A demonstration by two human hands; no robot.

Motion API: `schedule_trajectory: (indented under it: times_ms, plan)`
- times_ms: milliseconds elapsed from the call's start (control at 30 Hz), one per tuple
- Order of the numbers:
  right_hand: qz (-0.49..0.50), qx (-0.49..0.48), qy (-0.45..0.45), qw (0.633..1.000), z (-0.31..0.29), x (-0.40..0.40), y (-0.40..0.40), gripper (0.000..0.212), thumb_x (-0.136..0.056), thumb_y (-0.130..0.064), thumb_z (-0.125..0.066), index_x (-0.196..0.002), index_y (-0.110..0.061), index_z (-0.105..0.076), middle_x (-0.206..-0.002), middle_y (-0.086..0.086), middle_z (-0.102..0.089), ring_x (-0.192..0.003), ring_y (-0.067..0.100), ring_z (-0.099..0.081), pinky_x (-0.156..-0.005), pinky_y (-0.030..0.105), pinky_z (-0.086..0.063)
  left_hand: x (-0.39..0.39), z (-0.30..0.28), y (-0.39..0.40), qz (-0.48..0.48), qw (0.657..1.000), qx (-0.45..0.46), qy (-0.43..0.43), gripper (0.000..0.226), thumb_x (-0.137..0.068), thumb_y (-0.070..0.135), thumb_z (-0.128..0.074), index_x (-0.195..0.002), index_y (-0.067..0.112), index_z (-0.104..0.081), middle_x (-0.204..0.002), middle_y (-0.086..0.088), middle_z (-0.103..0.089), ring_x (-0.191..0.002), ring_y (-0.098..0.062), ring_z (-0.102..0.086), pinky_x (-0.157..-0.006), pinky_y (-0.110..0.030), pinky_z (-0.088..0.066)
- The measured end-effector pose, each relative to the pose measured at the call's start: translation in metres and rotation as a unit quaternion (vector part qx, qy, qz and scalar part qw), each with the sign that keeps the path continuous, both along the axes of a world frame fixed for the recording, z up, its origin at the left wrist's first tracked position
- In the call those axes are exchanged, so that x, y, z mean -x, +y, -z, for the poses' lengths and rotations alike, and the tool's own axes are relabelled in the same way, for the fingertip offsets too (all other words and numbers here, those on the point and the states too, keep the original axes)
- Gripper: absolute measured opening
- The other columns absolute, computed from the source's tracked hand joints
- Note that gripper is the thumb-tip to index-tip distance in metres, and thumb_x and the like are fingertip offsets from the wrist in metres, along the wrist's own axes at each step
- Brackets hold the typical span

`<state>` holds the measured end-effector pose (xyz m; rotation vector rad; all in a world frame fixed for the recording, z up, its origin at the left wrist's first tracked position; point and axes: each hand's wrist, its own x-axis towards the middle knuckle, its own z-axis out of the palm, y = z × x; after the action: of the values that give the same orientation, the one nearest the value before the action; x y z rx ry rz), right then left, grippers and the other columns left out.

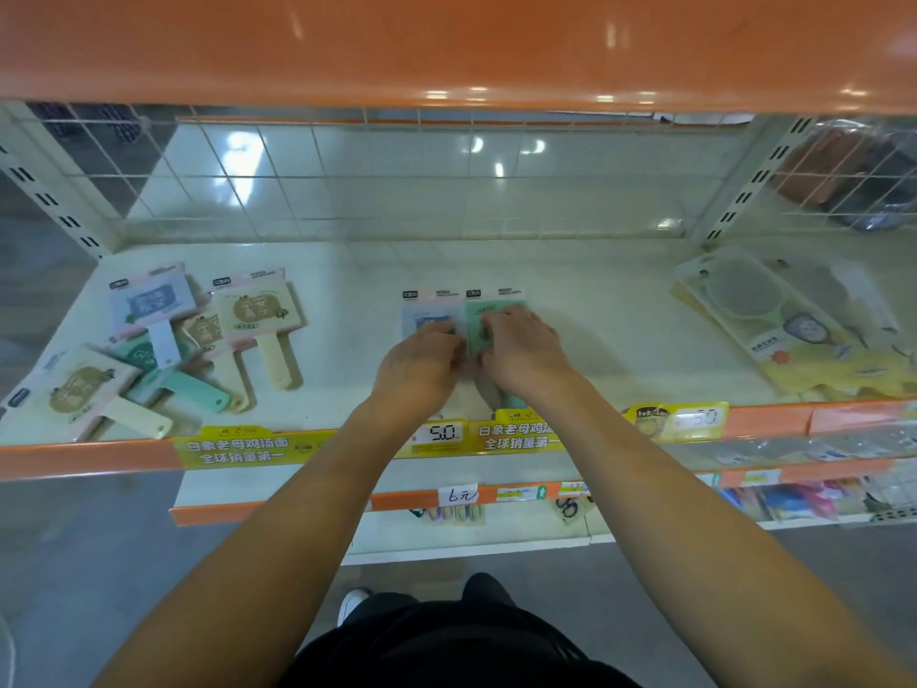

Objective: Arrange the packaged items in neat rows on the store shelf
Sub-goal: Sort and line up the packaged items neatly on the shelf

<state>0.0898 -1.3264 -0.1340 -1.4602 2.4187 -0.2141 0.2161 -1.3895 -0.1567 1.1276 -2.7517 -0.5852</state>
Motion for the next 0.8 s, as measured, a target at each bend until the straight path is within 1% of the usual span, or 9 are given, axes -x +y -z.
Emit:
schedule_trajectory:
  times_ms: [67,133,200,300,400,533,633,733,800]
  plan:
    - [0.003,0.029,-0.004,1.000,-0.002,-0.009,-0.006,0.051,-0.089,-0.029,-0.057,-0.139,-0.025,-0.047,-0.143,0.005,-0.041,-0.135,0.029,-0.034,-0.111,0.040,-0.028,-0.013,-0.001,-0.001,-0.001,1.000,0.013,0.028,0.028,-0.094,0.026,-0.045,-0.112,0.021,-0.065,-0.130,0.002,-0.053,-0.114,-0.022,-0.054,-0.080,-0.033,-0.047]
    - [-0.006,0.069,-0.012,0.998,-0.005,-0.021,-0.014,0.048,-0.092,-0.031,-0.055,-0.139,-0.026,-0.046,-0.144,0.004,-0.038,-0.135,0.030,-0.034,-0.110,0.040,-0.029,-0.031,-0.006,-0.004,-0.030,0.997,0.050,0.048,0.031,-0.093,0.022,-0.049,-0.120,0.020,-0.064,-0.139,0.000,-0.050,-0.127,-0.023,-0.046,-0.094,-0.038,-0.043]
    - [-0.026,0.099,-0.016,0.995,-0.008,-0.036,-0.024,0.046,-0.092,-0.032,-0.054,-0.137,-0.026,-0.048,-0.144,0.003,-0.038,-0.133,0.031,-0.036,-0.107,0.042,-0.034,-0.054,-0.012,-0.008,-0.079,0.993,0.067,0.052,0.034,-0.092,0.024,-0.053,-0.124,0.018,-0.061,-0.144,-0.004,-0.046,-0.131,-0.025,-0.042,-0.101,-0.042,-0.039]
    - [-0.064,0.117,-0.026,0.991,-0.011,-0.063,-0.040,0.048,-0.092,-0.037,-0.055,-0.138,-0.025,-0.047,-0.145,0.003,-0.038,-0.130,0.032,-0.037,-0.103,0.044,-0.039,-0.093,-0.017,-0.017,-0.150,0.983,0.090,0.061,0.038,-0.089,0.027,-0.058,-0.125,0.016,-0.058,-0.140,-0.008,-0.049,-0.125,-0.030,-0.049,-0.097,-0.044,-0.042]
    - [-0.107,0.117,-0.025,0.987,-0.009,-0.094,-0.058,0.053,-0.093,-0.042,-0.055,-0.142,-0.025,-0.043,-0.146,0.003,-0.036,-0.130,0.032,-0.037,-0.100,0.045,-0.042,-0.131,-0.018,-0.026,-0.195,0.973,0.107,0.053,0.040,-0.086,0.025,-0.061,-0.124,0.012,-0.059,-0.133,-0.013,-0.053,-0.118,-0.036,-0.053,-0.092,-0.047,-0.045]
    - [-0.146,0.115,-0.035,0.982,-0.007,-0.133,-0.082,0.054,-0.094,-0.045,-0.055,-0.142,-0.025,-0.041,-0.147,0.002,-0.035,-0.129,0.031,-0.037,-0.098,0.042,-0.043,-0.173,-0.021,-0.035,-0.246,0.963,0.110,0.030,0.042,-0.087,0.027,-0.058,-0.127,0.012,-0.056,-0.133,-0.012,-0.052,-0.117,-0.036,-0.052,-0.093,-0.045,-0.043]
    - [-0.166,0.111,-0.041,0.979,-0.001,-0.156,-0.097,0.055,-0.093,-0.047,-0.054,-0.141,-0.024,-0.042,-0.146,0.002,-0.036,-0.127,0.032,-0.039,-0.098,0.042,-0.044,-0.197,-0.022,-0.039,-0.270,0.955,0.117,0.024,0.042,-0.088,0.028,-0.057,-0.127,0.012,-0.055,-0.132,-0.011,-0.052,-0.115,-0.036,-0.052,-0.092,-0.045,-0.043]
    - [-0.167,0.098,-0.037,0.980,0.005,-0.175,-0.111,0.057,-0.092,-0.051,-0.053,-0.141,-0.024,-0.041,-0.146,0.003,-0.035,-0.126,0.034,-0.039,-0.097,0.044,-0.045,-0.217,-0.021,-0.043,-0.283,0.952,0.115,0.013,0.042,-0.087,0.028,-0.057,-0.126,0.013,-0.055,-0.134,-0.011,-0.052,-0.118,-0.035,-0.050,-0.095,-0.047,-0.043]
    - [-0.165,0.096,-0.030,0.981,0.008,-0.184,-0.119,0.058,-0.092,-0.052,-0.053,-0.141,-0.024,-0.041,-0.146,0.005,-0.035,-0.125,0.034,-0.039,-0.098,0.043,-0.045,-0.227,-0.019,-0.048,-0.281,0.953,0.112,0.012,0.042,-0.087,0.028,-0.058,-0.126,0.012,-0.055,-0.135,-0.011,-0.051,-0.119,-0.036,-0.050,-0.094,-0.049,-0.044]
